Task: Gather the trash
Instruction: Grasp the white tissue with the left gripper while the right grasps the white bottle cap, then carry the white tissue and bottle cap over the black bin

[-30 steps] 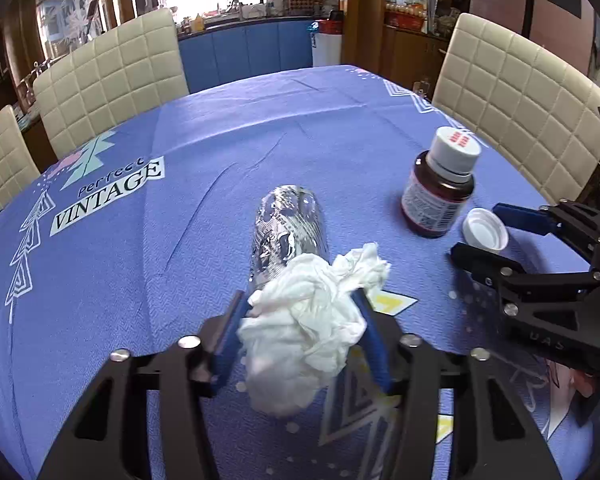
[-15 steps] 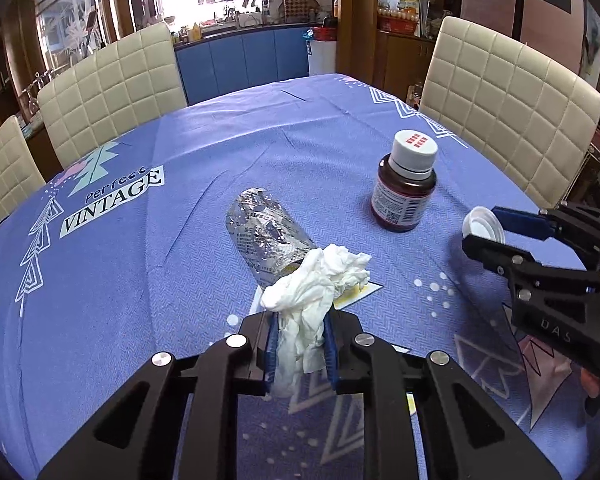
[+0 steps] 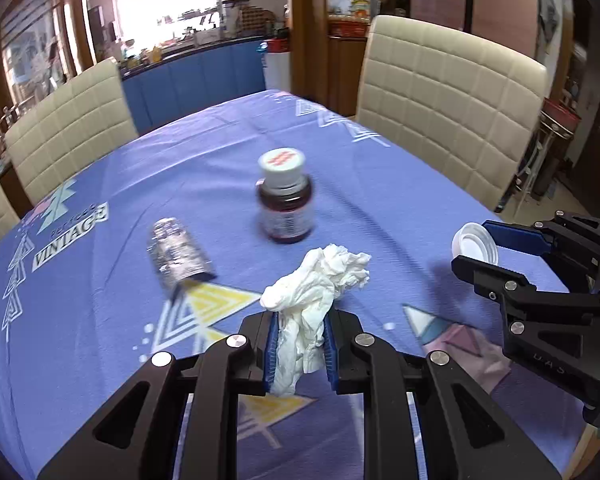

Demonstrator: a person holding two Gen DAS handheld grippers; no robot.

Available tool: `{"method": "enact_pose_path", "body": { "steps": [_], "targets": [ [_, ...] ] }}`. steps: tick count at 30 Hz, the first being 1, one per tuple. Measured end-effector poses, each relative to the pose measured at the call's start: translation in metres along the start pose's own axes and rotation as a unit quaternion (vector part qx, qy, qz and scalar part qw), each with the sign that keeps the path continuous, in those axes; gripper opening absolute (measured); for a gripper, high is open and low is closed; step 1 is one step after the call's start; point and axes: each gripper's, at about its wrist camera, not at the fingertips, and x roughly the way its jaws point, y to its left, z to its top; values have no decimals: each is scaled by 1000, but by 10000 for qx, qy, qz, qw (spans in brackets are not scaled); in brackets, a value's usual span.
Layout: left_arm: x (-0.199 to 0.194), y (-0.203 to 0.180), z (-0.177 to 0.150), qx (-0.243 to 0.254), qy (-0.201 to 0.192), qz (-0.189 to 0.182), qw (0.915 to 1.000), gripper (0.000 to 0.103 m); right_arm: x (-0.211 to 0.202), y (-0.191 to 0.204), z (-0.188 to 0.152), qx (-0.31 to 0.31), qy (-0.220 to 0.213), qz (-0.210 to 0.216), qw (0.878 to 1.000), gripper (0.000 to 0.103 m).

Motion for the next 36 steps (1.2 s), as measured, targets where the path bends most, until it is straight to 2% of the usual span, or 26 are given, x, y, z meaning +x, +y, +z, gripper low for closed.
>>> {"method": "enact_pose_path", "body": {
  "steps": [17,36],
  "targets": [
    [-4,-109,21,818,-185,-632,9945,18,-46,-82,-51,727,-3,-588,9956,42],
    [4,-189,34,1411,-228,-1054,9841,18,-70,-150,-92,1294,24,-1007,9865,42]
  ]
}}
